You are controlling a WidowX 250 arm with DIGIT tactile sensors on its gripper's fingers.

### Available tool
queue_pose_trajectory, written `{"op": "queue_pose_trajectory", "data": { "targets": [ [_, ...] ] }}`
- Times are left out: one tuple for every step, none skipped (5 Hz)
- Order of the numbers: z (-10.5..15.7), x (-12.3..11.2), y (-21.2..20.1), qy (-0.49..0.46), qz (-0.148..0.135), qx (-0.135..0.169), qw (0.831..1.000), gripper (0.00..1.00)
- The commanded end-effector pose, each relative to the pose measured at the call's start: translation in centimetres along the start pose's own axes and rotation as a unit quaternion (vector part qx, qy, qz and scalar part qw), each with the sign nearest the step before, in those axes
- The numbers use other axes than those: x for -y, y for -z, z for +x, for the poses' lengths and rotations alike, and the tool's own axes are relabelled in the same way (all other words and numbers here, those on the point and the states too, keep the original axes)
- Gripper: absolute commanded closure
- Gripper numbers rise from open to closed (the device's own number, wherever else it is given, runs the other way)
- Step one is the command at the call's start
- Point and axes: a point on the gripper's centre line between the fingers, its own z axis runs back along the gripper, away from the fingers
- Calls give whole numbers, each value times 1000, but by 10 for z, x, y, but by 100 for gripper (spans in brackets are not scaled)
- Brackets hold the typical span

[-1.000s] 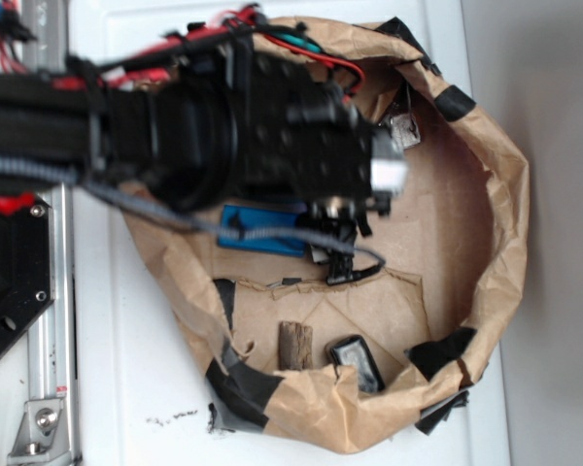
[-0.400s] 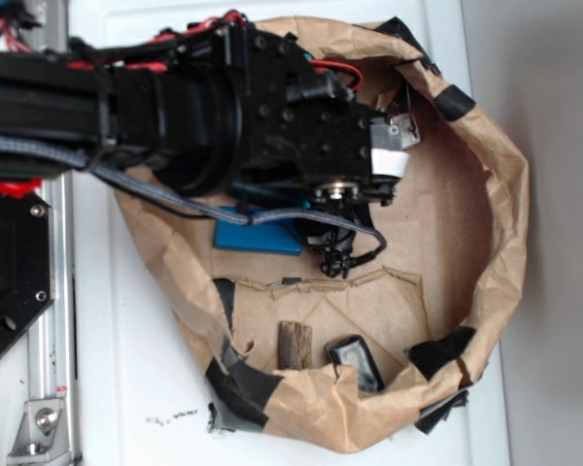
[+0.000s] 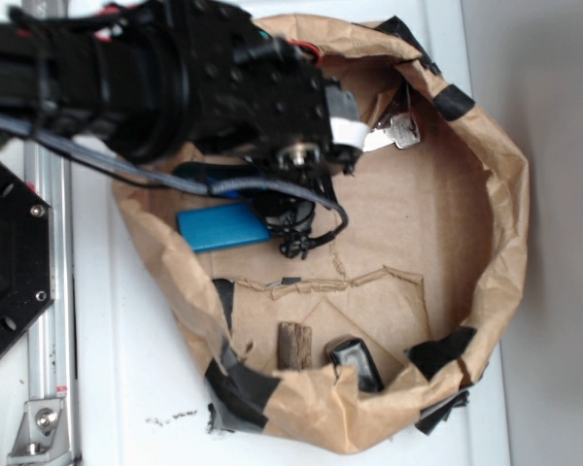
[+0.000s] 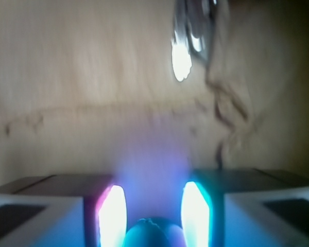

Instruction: Grab the plastic pickle.

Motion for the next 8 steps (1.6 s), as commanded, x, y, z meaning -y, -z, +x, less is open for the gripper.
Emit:
{"op": "queue_pose_trajectory", "data": {
  "targets": [
    [-6,-25,-64,-28,-27,104,994,0],
    [-16,-30,-52,-23,-29,86,996,0],
    [-21,-28,-37,-10,-25,71,997,0],
    [-25,-25,-30,16,-13,68,997,0],
    [-28,-31,-17,17,-10,53,998,0],
    [-25,-37,-9,-7,-22,40,999,0],
    [-14,-33,-2,14,-3,35,999,0],
    [-11,-35,3,29,13,35,999,0]
  ]
}}
